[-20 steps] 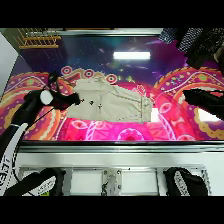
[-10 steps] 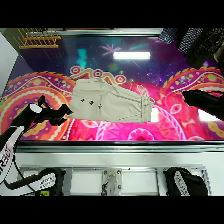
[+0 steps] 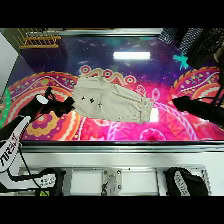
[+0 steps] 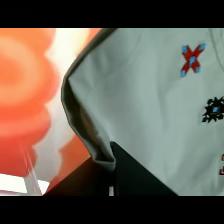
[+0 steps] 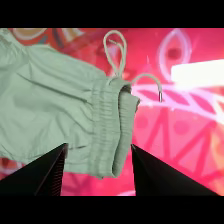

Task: Fold the clothes and pants, and hang the long-sleeved shirts on hangers.

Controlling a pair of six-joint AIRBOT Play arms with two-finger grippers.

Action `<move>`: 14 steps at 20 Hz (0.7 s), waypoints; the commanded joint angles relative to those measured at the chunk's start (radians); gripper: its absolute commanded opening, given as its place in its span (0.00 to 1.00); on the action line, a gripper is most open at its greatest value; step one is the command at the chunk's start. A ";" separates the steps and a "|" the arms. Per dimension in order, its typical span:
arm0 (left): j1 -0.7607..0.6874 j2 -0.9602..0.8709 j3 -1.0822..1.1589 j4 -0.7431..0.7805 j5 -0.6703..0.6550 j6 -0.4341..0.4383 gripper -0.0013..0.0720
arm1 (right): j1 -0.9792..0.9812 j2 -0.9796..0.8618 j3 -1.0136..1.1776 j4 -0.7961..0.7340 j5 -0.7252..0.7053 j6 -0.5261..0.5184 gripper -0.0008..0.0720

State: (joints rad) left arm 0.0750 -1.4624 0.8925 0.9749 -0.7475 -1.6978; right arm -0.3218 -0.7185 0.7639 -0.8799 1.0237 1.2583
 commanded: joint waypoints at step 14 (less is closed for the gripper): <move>-0.001 0.074 -0.053 0.000 0.018 0.052 0.02 | 0.296 -0.555 -0.230 0.410 -0.356 -0.164 0.62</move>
State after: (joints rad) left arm 0.0723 -1.3899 0.8421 0.9752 -0.7292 -1.6470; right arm -0.0551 -1.2243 0.5327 -0.5446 0.7300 1.1412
